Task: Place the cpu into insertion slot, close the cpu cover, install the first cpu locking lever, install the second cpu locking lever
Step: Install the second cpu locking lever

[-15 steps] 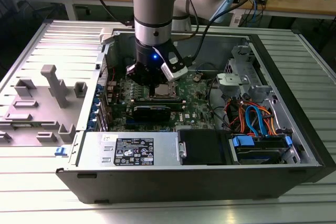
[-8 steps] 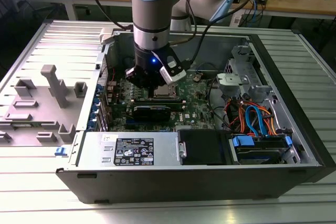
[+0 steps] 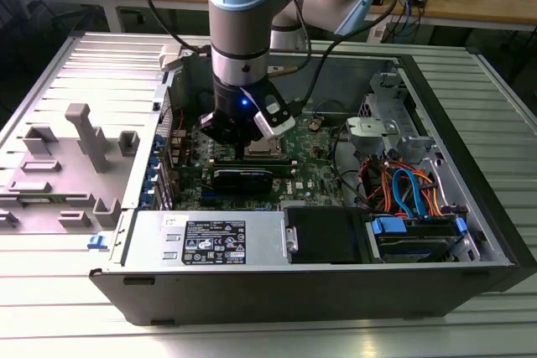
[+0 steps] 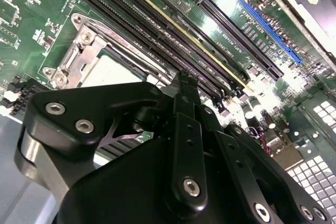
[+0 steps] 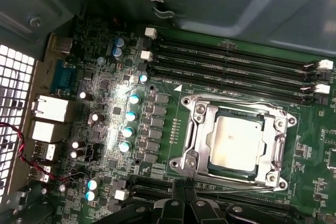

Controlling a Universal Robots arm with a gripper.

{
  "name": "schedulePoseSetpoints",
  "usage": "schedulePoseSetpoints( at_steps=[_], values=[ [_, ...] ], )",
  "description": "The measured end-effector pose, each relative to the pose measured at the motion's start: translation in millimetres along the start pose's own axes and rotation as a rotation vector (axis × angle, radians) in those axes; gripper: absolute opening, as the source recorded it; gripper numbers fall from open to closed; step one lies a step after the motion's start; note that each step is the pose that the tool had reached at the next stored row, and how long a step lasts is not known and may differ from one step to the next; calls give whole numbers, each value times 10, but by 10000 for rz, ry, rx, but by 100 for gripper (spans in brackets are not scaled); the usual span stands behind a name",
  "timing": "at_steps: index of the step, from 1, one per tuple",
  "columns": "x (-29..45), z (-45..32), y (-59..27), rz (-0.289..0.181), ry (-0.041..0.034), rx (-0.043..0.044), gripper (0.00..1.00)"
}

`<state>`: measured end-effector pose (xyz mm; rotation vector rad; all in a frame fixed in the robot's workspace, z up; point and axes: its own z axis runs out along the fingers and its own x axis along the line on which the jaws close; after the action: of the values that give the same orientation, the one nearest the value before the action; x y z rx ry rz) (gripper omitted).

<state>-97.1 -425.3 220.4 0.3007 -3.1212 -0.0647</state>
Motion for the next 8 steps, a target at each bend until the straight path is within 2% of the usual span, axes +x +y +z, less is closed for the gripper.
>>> schedulePoseSetpoints(
  at_steps=[8],
  values=[
    [12, 23, 2, -102, 2, -3, 11]
  ],
)
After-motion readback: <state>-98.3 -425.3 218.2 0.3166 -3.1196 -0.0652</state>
